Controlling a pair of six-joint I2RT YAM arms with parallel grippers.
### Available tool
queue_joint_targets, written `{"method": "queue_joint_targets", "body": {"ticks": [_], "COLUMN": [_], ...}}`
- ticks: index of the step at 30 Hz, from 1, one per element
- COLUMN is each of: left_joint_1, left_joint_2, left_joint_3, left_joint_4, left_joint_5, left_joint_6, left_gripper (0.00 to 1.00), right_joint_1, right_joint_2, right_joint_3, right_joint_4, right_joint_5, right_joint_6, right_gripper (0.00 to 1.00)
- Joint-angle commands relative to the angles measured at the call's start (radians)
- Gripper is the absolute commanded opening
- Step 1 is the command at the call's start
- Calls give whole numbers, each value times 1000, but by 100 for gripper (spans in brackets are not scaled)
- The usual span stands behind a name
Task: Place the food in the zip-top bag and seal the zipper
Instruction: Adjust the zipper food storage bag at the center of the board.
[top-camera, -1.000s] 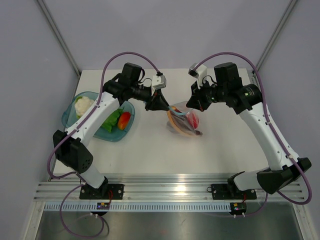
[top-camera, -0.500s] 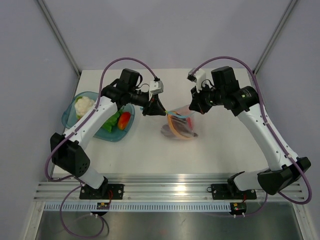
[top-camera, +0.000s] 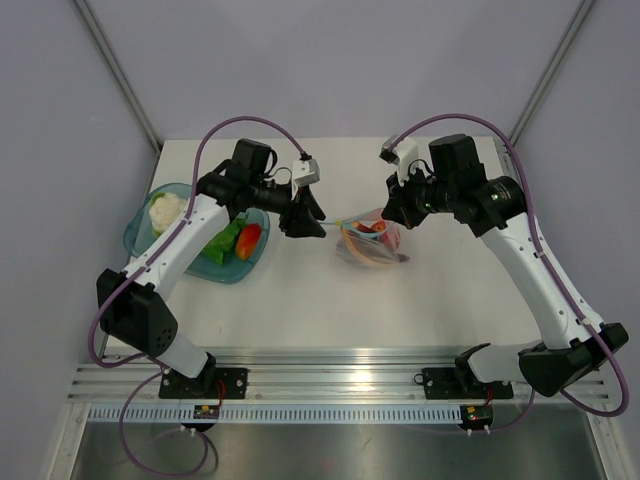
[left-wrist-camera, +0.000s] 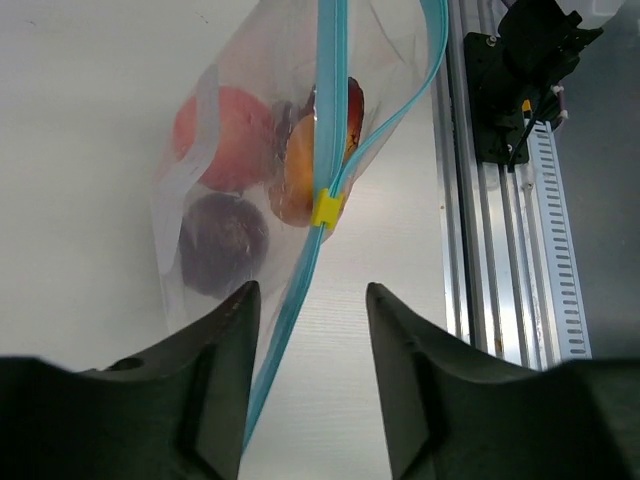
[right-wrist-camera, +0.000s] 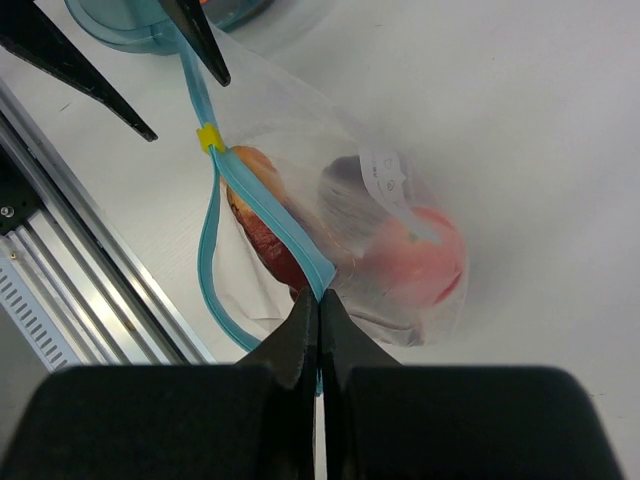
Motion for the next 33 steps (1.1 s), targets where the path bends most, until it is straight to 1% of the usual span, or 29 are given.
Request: {"method": "queue_joint_targets", "body": {"ticks": [1,3,5,12,15,16,17,19,21,23,27,29,33], "left_joint_1": [-1,-13,-30,-51,-57,-57,-59,-59,-59,-59,-59,-59,-59], "left_joint_2": [-43,-54,-58,-49,-45,-37,-32,-26,-25,-26,-25,-22,-15], "left_joint_3": [-18,-31,-35,-35,-25,-24,-15,-7,-5,-4,-4,1,7], "left_joint_4": [92,141,172,228,236,233,219,202,189,179,181,182,182], "left_joint_5": [16,6,-10,-27,-20,-20,-16,-11,-10,-10,-4,1,12], "left_joint_6": [-88,-112,-113,-147,-144,-142,-139,-124,-115,-112,-112,-116,-116], "left_gripper": [54,58,59,55,51,49,43,37,34,34,45,45,42], "right_joint_1": [-5,-5,-5,-5,-5,-5,-4,-5,-5,-5,-4,-4,-5], "right_joint_2": [-27,-25,-25,-28,-30,-28,-30,-31,-30,-30,-22,-19,-16], "right_joint_3": [14,17,20,27,26,24,24,21,18,17,20,20,30], "right_joint_4": [43,43,40,34,34,33,36,37,39,40,40,42,40], "right_joint_5": [-33,-37,-44,-51,-56,-56,-54,-54,-54,-54,-61,-62,-64], "right_joint_6": [12,13,15,21,26,27,27,30,32,33,36,35,36], "right_gripper": [0,0,0,0,0,0,0,0,0,0,0,0,0]}}
